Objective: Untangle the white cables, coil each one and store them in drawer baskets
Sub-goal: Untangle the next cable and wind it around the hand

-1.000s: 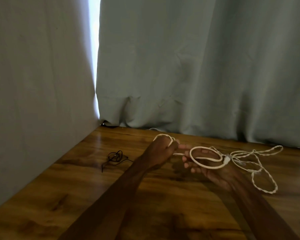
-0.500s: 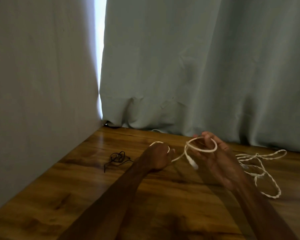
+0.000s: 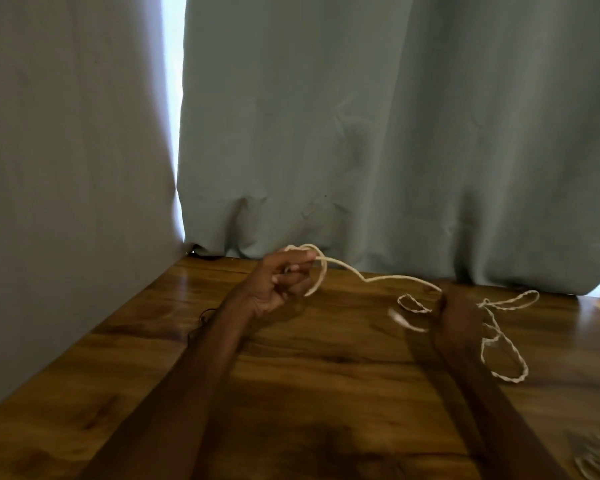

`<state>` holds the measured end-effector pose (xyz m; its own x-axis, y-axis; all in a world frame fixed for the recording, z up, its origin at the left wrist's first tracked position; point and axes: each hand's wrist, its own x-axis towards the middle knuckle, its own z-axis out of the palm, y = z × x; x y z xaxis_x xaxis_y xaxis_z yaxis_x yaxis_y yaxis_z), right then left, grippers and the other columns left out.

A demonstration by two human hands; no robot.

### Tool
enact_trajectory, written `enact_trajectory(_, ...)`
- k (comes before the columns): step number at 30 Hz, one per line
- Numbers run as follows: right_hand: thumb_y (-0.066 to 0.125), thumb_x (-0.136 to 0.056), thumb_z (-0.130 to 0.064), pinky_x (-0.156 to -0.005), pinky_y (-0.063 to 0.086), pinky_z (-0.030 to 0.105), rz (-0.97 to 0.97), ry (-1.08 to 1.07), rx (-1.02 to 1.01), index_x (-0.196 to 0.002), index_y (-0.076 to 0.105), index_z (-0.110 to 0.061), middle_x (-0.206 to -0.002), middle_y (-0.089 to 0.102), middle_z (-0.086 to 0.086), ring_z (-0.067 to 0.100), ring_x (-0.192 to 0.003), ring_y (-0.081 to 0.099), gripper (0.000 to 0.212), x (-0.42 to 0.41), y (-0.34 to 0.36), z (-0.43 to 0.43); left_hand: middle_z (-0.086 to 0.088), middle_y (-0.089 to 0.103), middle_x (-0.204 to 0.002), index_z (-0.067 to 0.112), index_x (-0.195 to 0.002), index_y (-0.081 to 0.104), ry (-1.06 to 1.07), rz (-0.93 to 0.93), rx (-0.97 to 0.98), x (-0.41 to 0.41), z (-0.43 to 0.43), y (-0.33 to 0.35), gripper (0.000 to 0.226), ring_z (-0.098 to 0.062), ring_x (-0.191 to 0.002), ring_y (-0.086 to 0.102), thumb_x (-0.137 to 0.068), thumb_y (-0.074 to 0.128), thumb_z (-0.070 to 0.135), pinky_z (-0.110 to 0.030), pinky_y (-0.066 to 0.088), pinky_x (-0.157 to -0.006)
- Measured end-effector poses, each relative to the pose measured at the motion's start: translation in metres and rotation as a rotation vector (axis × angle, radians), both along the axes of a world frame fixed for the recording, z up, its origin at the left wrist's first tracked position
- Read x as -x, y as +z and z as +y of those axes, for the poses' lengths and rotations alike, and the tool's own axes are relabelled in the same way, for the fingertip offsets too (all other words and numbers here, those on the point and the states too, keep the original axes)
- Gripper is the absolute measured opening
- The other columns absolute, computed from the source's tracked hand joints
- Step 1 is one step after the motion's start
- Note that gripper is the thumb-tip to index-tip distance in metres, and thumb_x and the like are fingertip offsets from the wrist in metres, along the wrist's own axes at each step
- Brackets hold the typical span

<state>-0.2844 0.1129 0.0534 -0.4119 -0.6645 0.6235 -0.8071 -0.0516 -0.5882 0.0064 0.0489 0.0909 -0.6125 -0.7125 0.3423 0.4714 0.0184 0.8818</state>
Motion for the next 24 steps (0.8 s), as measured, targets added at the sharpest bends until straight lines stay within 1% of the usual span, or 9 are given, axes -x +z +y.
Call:
enact_trajectory(3,0.067,-0.089,-0.007,-0.079,0.044,0.036,0.100,0.130,-0.126,-0.112,0.071,-0.009,-0.104,0.072,0.018,0.040,-0.100,0.067,0.024,-0.003,0.006,0.011,0.012,0.027,-0.033,0.021,-0.055,0.046,0.073,0.077,-0.026,-0.004,-0.009,0.003,0.041,-0.001,-0.030,0.023,-0.095,0.052,0.018,-0.021,0.014,-0.040)
enact_trajectory(6,0.082,-0.062,-0.039,-0.087,0.052,0.032,0.273,0.365,-0.251,-0.129,0.064,-0.021,-0.118,0.068,-0.001,0.018,-0.106,0.066,0.072,-0.017,0.009,0.012,0.011,0.025,-0.035,0.022,-0.058,0.043,0.111,-0.040,0.022,0.007,-0.009,-0.004,0.041,-0.004,-0.031,0.019,-0.098,0.049,0.020,-0.025,0.010,-0.038)
enact_trajectory(8,0.085,-0.070,-0.016,-0.091,0.053,0.032,0.280,0.397,-0.350,-0.146,0.050,-0.024,-0.133,0.061,0.000,0.019,-0.114,0.063,0.084,-0.034,0.008,0.012,0.010,0.024,-0.036,0.020,-0.061,0.040,0.106,-0.098,0.046,0.017,-0.005,-0.007,0.039,-0.005,-0.031,0.018,-0.099,0.049,0.019,-0.025,0.011,-0.038)
enact_trajectory(9,0.081,-0.076,-0.005,-0.091,0.053,0.030,0.274,0.413,-0.352,-0.149,0.046,-0.024,-0.135,0.059,0.000,0.020,-0.116,0.061,0.083,-0.042,0.005,0.010,0.010,0.024,-0.036,0.020,-0.061,0.040,0.100,-0.120,0.042,0.022,-0.004,-0.008,0.038,-0.004,-0.031,0.018,-0.098,0.050,0.021,-0.023,0.012,-0.037)
enact_trajectory(12,0.071,-0.086,0.000,-0.095,0.050,0.027,0.252,0.527,-0.263,-0.137,0.052,-0.029,-0.129,0.058,0.001,0.020,-0.119,0.057,0.062,-0.055,-0.010,0.004,0.009,0.025,-0.037,0.019,-0.061,0.040,0.097,-0.165,0.039,0.032,0.000,-0.011,0.040,-0.004,-0.030,0.020,-0.100,0.050,0.021,-0.020,0.017,-0.035)
enact_trajectory(16,0.086,-0.080,-0.018,-0.078,0.044,0.006,0.009,0.685,-0.306,-0.106,0.064,-0.033,-0.106,0.068,-0.017,0.002,-0.105,0.063,0.038,-0.068,-0.004,0.014,0.008,0.027,-0.039,0.020,-0.061,0.044,0.231,-0.197,0.031,0.038,-0.001,-0.017,0.043,-0.006,-0.032,0.021,-0.102,0.054,0.023,-0.024,0.012,-0.040)
enact_trajectory(20,0.094,-0.064,-0.047,-0.089,0.053,0.018,-0.029,0.835,-0.328,-0.111,0.072,-0.039,-0.112,0.071,-0.024,-0.005,-0.107,0.064,0.053,-0.077,0.006,0.023,0.007,0.030,-0.041,0.020,-0.064,0.045,0.409,-0.220,0.011,0.039,-0.003,-0.016,0.037,-0.007,-0.033,0.024,-0.095,0.062,0.030,-0.019,0.016,-0.038)
enact_trajectory(22,0.085,-0.066,-0.064,-0.091,0.053,0.025,-0.034,0.882,-0.343,-0.113,0.072,-0.045,-0.115,0.070,-0.021,-0.001,-0.110,0.063,0.053,-0.077,0.008,0.023,0.007,0.032,-0.041,0.018,-0.066,0.045,0.494,-0.277,0.022,0.037,-0.002,-0.014,0.038,-0.007,-0.033,0.026,-0.100,0.059,0.026,-0.017,0.020,-0.037)
enact_trajectory(24,0.073,-0.072,-0.068,-0.084,0.053,0.025,-0.144,0.953,-0.306,-0.102,0.075,-0.039,-0.102,0.074,-0.012,0.007,-0.100,0.068,0.042,-0.079,0.011,0.025,0.006,0.032,-0.041,0.018,-0.066,0.045,0.544,-0.331,0.051,0.036,0.003,-0.012,0.039,-0.007,-0.033,0.026,-0.101,0.057,0.026,-0.018,0.021,-0.038)
